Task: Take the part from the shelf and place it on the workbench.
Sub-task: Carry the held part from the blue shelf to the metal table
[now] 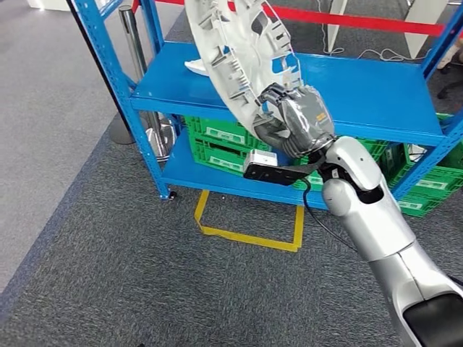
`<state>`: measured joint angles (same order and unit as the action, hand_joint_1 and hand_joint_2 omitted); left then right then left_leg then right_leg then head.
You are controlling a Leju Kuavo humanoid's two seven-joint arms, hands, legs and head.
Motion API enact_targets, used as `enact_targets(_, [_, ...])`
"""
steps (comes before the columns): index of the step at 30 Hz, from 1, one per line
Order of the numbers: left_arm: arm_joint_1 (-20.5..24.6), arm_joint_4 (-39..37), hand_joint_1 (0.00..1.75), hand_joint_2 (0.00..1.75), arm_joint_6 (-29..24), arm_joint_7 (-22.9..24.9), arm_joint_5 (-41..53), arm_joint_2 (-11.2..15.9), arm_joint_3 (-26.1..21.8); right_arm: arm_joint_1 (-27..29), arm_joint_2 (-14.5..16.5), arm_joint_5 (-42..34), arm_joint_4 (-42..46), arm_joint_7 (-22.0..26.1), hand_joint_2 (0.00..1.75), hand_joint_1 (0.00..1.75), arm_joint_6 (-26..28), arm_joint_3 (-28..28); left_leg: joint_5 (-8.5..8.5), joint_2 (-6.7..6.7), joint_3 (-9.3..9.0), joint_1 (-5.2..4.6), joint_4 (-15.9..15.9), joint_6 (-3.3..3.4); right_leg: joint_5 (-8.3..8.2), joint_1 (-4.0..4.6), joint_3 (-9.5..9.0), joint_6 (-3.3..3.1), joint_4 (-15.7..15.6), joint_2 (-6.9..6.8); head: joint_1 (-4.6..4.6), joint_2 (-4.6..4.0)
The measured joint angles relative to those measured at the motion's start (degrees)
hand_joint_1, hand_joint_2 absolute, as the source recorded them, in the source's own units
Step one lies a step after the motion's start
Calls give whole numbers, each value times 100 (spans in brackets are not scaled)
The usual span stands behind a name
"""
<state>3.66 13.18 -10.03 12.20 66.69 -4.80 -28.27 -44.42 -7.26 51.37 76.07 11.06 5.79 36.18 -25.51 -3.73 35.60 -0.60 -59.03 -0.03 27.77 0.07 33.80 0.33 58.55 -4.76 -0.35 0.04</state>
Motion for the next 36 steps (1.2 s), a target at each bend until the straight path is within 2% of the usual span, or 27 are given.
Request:
enact_targets(2, [0, 0, 0, 175, -16, -22, 0, -2, -8, -19, 0, 7, 2, 10, 175, 175, 1, -3, 30, 109, 27, 3, 34, 55, 15, 2, 7, 49, -2, -91, 3, 0])
enact_targets(4, [1, 0, 0, 175, -33, -54, 0, -15, -20, -50, 0, 16, 3, 26, 175, 175, -1, -3, 74, 225, 32, 30, 74, 124, 168, -17, 94, 104, 168, 62, 8, 0])
enact_targets(6, [22, 0, 0, 175, -53, -83, 0, -23, -37, -97, 0, 22, 4, 59, 175, 175, -13, -1, 103, 338, 42, 49, 92, 167, 507, -31, 381, 133, 790, 341, 12, 0])
enact_targets(7, [37, 0, 0, 175, -61, -92, 0, -21, -44, -117, 0, 22, 4, 80, 175, 175, -24, 3, 109, 402, 49, 51, 91, 177, 668, -31, 562, 135, 1189, 416, 12, 0])
enact_targets(8, [49, 0, 0, 175, -67, -97, 0, -25, -48, -128, 0, 22, 4, 95, 175, 175, -36, 9, 112, 469, 52, 51, 89, 180, 754, -30, 707, 137, 1494, 449, 10, 0])
enact_targets(9, [56, 0, 0, 175, -69, -98, 0, -31, -50, -135, 0, 21, 4, 107, 175, 175, -46, 15, 115, 540, 52, 54, 87, 179, 738, -31, 770, 137, 1615, 463, 10, 0])
enact_targets(10, [59, 0, 0, 175, -70, -98, 0, -38, -53, -141, 0, 22, 9, 112, 175, 175, -52, 20, 118, 615, 51, 59, 81, 175, 613, -33, 727, 135, 1512, 474, 10, 0])
enact_targets(11, [61, 0, 0, 175, -71, -98, 0, -43, -57, -151, 0, 22, 17, 115, 175, 175, -56, 24, 120, 689, 51, 67, 72, 168, 406, -44, 580, 135, 1193, 516, 11, 0])
enact_targets(13, [69, 0, 0, 175, -74, -98, 0, -49, -67, -179, 0, 21, 34, 117, 175, 175, -60, 25, 126, 828, 82, 77, 39, 131, 88, -93, 208, 140, 435, 779, 9, 0])
enact_targets(14, [76, 0, 0, 175, -78, -100, 0, -49, -72, -198, 0, 20, 41, 120, 175, 175, -61, 26, 139, 888, 118, 81, 23, 98, 27, -112, 85, 138, 190, 898, 7, 0])
enact_targets(15, [80, 0, 0, 175, -85, -107, 0, -49, -78, -216, 1, 19, 50, 123, 175, 175, -63, 31, 157, 947, 158, 86, 16, 61, 36, -119, 32, 131, 87, 969, 4, 0])
enact_targets(17, [73, 0, 0, 175, -127, -144, -8, -45, -92, -256, 2, 14, 72, 127, 175, 175, -84, 56, 193, 1062, 217, 106, 18, -11, 39, -117, 14, 84, 49, 876, 4, 0])
enact_targets(18, [66, 0, 0, 175, -165, -172, -19, -48, -102, -280, 2, 8, 86, 126, 175, 175, -108, 74, 172, 1026, 240, 101, -10, -43, 29, -122, 4, 52, 33, 809, -1, 0])
enact_targets(20, [77, 0, 0, 175, -243, -228, -43, -55, -130, -343, 2, -15, 121, 120, 175, 175, -167, 107, -34, 772, 393, 87, -339, -102, 14, -135, -19, -14, 3, 661, -38, 0])
enact_targets(21, [93, 0, 0, 175, -271, -252, -48, -63, -142, -376, 2, -25, 141, 121, 175, 175, -201, 120, -210, 600, 540, 82, -677, -126, 17, -121, -23, -33, 2, 587, -56, 0])
enact_targets(22, [111, 0, 0, 175, -290, -273, -50, -67, -152, -410, 2, -31, 162, 122, 175, 175, -234, 133, -387, 501, 714, 91, -1075, -143, 23, -110, -26, -48, 3, 511, -67, 0])
enact_targets(23, [124, 0, 0, 175, -305, -292, -50, -72, -159, -441, 3, -33, 184, 124, 175, 175, -269, 150, -508, 449, 858, 99, -1411, -152, 30, -100, -33, -56, 3, 435, -67, 0])
enact_targets(24, [131, 0, 0, 175, -319, -306, -50, -75, -166, -469, 4, -33, 207, 126, 175, 175, -306, 169, -533, 425, 925, 103, -1591, -152, 40, -92, -43, -63, 4, 361, -67, 0])
enact_targets(25, [134, 0, 0, 175, -329, -317, -50, -77, -173, -494, 7, -32, 228, 126, 175, 175, -334, 191, -453, 412, 888, 103, -1549, -143, 51, -86, -57, -67, 4, 295, -68, 0])
enact_targets(26, [135, 0, 0, 175, -338, -330, -50, -75, -180, -517, 11, -32, 248, 123, 175, 175, -356, 214, -285, 386, 748, 97, -1290, -122, 64, -80, -76, -67, 4, 233, -68, 0])
enact_targets(28, [144, 0, 0, 175, -368, -371, -50, -72, -190, -572, 18, -44, 283, 108, 175, 175, -387, 260, 52, 177, 356, 34, -514, -49, 98, -56, -105, -45, 7, 129, -71, 0])
enact_targets(30, [174, 0, 0, 175, -436, -423, -46, -72, -202, -638, 18, -67, 311, 82, 175, 175, -408, 307, 144, -3, 151, -38, -52, 28, 123, -21, -104, -3, 8, 30, -69, 0])
enact_targets(31, [187, 0, 0, 175, -478, -445, -43, -72, -213, -671, 17, -79, 320, 73, 175, 175, -417, 334, 121, 2, 144, -60, -5, 52, 131, -6, -103, 18, 3, -28, -69, 0])
enact_targets(32, [196, 0, 0, 175, -516, -465, -39, -72, -223, -701, 17, -93, 327, 66, 175, 175, -429, 363, 122, 66, 147, -58, 21, 78, 140, -6, -113, 41, -5, -90, -66, 0])
enact_targets(33, [195, 0, 0, 175, -550, -489, -33, -77, -232, -724, 17, -108, 332, 63, 175, 175, -442, 395, 134, 130, 138, -48, 47, 102, 180, -14, -111, 64, 11, -87, -66, 0])
enact_targets(34, [198, 0, 0, 175, -576, -519, -25, -83, -237, -743, 17, -125, 335, 63, 175, 175, -454, 425, 146, 192, 125, -35, 71, 131, 259, -24, -76, 80, 95, -8, -64, 0])
enact_targets(36, [221, 0, 0, 175, -624, -596, -7, -97, -239, -768, 15, -149, 336, 65, 175, 175, -468, 478, 168, 315, 103, -6, 107, 187, 556, -40, 183, 96, 633, 287, -47, 0])
